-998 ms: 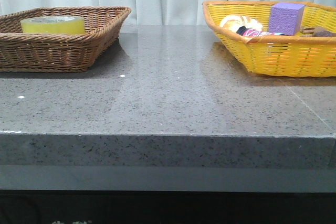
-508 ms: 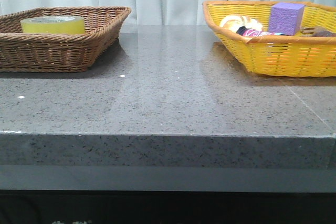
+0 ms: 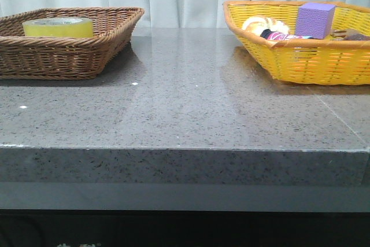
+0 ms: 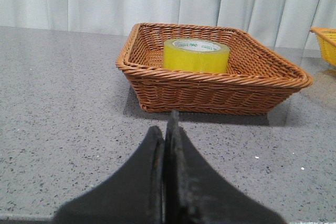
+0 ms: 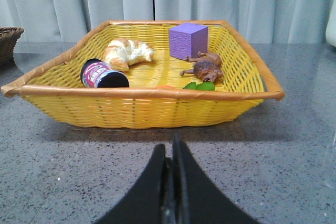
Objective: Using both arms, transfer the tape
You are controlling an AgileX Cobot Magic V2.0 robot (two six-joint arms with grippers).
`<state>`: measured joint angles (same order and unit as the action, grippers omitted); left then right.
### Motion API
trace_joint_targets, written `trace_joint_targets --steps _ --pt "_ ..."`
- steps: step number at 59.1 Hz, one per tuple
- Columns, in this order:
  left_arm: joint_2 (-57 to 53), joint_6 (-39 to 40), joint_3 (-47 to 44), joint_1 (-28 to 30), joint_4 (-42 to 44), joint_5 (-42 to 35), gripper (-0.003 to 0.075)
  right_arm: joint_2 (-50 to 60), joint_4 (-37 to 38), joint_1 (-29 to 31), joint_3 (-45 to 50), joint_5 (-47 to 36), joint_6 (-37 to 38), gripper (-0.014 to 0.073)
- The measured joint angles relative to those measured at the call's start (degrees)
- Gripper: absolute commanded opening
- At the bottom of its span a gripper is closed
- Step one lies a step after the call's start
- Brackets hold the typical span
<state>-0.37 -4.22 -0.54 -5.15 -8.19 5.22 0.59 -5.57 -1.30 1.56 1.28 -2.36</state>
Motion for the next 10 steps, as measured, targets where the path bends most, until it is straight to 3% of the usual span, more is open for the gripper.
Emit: trace_joint_targets --steps 10 --pt "0.0 0.0 0.0 0.0 -0.1 0.0 -0.0020 0.0 0.0 0.0 0.0 0.0 0.0 -0.0069"
